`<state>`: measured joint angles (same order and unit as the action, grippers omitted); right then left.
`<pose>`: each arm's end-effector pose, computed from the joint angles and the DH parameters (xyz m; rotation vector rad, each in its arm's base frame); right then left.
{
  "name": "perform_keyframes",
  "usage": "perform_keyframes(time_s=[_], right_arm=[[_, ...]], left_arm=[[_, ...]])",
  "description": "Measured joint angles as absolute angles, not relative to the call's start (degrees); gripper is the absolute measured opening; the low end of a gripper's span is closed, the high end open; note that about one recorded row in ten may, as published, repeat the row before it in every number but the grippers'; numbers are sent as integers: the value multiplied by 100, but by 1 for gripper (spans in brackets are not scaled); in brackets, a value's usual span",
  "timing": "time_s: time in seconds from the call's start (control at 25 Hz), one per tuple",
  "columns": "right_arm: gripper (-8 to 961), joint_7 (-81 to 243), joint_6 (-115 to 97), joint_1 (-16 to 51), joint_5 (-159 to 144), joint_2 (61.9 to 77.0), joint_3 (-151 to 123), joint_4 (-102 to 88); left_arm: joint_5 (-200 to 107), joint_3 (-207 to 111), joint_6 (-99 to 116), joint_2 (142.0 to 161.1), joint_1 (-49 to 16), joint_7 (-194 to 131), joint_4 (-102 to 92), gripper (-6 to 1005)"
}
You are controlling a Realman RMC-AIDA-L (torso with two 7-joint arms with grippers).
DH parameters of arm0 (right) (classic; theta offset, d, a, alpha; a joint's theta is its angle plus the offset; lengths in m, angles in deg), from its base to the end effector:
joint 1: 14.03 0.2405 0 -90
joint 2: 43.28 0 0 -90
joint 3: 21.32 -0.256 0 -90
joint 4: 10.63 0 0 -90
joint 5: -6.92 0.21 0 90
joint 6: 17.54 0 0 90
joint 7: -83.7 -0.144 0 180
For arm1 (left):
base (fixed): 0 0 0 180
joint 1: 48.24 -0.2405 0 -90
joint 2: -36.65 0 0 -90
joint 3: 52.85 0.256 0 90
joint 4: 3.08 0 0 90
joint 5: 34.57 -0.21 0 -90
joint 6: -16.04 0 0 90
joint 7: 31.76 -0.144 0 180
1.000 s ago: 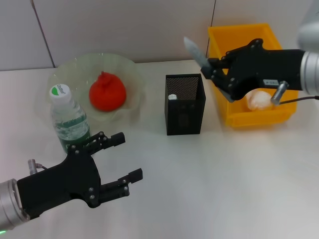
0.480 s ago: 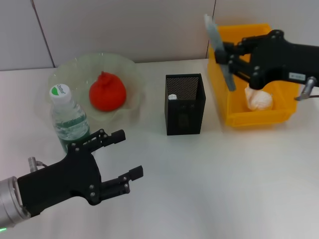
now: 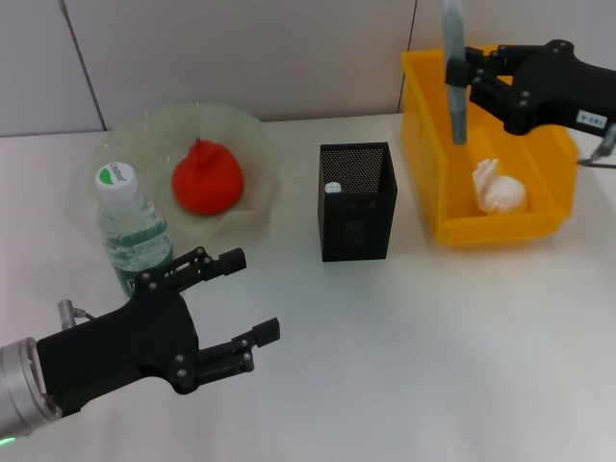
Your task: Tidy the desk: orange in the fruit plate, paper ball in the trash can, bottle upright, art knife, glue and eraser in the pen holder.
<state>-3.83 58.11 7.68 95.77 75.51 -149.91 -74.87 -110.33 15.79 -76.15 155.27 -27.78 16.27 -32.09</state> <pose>0.2143 0.3641 0.0893 -2.3311 0.3638 0.8175 -0.2464 0.2755 -0.0320 -2.6026 -0.1205 -1.1004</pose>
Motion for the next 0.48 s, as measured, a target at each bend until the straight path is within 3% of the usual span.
perform_keyframes(time_s=[0.48], right_arm=[[132,-199,5267,1671,9240,7471,-15003,-6367]], left_arm=[[-10833,1570,-7581,15531,-2823,1606,-3202,805]])
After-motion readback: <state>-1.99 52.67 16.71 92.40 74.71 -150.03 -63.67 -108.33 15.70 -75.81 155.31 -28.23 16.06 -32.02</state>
